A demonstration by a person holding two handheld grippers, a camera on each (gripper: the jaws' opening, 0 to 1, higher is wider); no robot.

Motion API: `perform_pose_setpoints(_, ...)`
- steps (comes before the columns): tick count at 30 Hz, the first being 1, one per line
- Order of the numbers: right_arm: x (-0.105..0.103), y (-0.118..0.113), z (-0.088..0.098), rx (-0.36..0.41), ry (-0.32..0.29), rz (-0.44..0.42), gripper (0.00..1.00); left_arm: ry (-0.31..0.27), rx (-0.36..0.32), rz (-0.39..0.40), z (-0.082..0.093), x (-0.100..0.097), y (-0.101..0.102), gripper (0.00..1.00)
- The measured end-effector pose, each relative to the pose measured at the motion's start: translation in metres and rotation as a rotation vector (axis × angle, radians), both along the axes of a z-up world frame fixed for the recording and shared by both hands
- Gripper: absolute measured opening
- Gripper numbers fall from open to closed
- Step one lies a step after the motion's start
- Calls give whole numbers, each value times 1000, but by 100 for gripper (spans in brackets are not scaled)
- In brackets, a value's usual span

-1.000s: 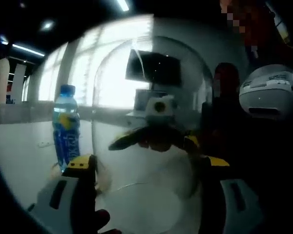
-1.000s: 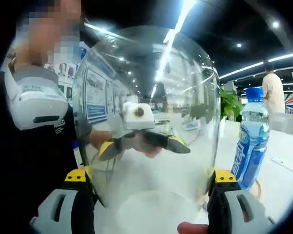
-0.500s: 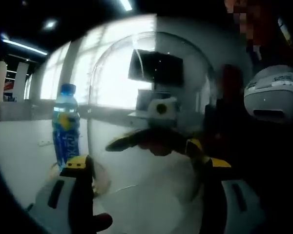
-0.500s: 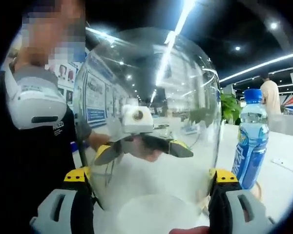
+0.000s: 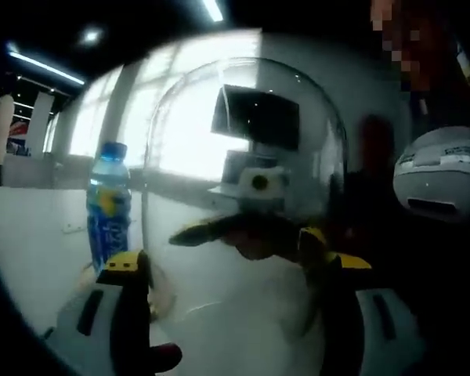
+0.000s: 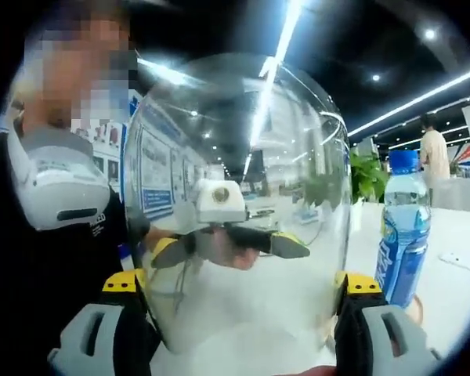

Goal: Open the cover put in the Mizone put the cover back on

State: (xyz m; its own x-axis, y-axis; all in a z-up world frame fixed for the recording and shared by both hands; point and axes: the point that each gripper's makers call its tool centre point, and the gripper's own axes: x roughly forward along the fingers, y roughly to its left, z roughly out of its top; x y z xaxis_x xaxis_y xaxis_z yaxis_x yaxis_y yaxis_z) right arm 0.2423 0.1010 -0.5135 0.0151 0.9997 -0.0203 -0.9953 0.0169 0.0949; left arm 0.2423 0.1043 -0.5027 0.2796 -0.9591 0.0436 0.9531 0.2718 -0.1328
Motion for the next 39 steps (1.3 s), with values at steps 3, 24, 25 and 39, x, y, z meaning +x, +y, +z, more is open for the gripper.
perform_pose_setpoints(3,-2,-2,9,1,-6,1,91,1,10,0,7,-2,-2,79)
perform_pose_setpoints(24,-7,1,99,53,-5,36,91,9,48,48,93,-6,-3,80)
perform_pose_setpoints(25,-6,2,103,52,-10,37,91,2,48,51,99,-6,-2,80)
perform_pose_setpoints(39,15,6,161,79,-69,34,91,-58,50,63,155,15,1,81)
